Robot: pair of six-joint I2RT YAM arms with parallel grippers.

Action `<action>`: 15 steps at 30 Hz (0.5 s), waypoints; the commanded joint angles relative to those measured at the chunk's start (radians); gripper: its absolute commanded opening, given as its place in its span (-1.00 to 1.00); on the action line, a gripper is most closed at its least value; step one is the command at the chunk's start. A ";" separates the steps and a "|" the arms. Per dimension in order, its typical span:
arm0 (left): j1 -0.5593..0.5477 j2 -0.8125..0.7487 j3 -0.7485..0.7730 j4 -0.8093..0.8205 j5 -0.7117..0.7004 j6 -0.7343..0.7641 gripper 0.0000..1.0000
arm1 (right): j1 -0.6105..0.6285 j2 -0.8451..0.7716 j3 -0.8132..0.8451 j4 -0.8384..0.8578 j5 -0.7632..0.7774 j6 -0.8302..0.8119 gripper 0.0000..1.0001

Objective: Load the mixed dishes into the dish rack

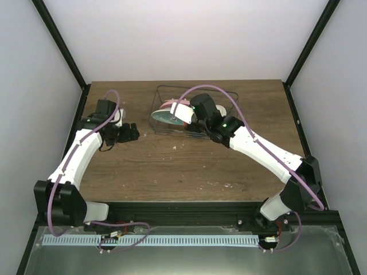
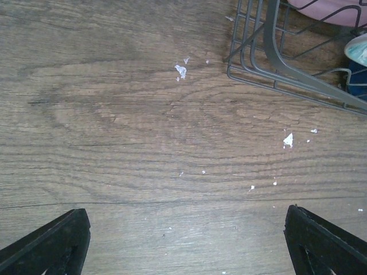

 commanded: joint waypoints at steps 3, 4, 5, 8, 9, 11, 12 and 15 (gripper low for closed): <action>0.005 0.024 -0.001 0.019 0.005 -0.001 0.88 | 0.006 -0.029 0.029 0.132 0.078 0.013 -0.99; 0.005 0.027 0.000 0.020 0.007 0.000 0.89 | 0.006 -0.030 0.024 0.131 0.080 0.013 -0.99; 0.005 0.030 0.001 0.019 0.009 0.000 0.89 | 0.006 -0.030 0.018 0.131 0.083 0.013 -0.99; 0.005 0.035 0.003 0.020 0.012 0.000 0.89 | 0.007 -0.028 0.004 0.130 0.090 0.012 -0.99; 0.005 0.036 0.003 0.021 0.013 0.000 0.89 | 0.009 -0.026 0.000 0.128 0.093 0.013 -0.99; 0.005 0.037 0.004 0.020 0.013 -0.001 0.88 | 0.010 -0.022 -0.004 0.123 0.093 0.016 -0.99; 0.005 0.037 0.004 0.020 0.013 0.001 0.89 | 0.012 -0.019 -0.007 0.123 0.093 0.018 -0.99; 0.005 0.037 0.002 0.020 0.013 0.001 0.88 | 0.015 -0.015 -0.017 0.115 0.084 0.023 -0.99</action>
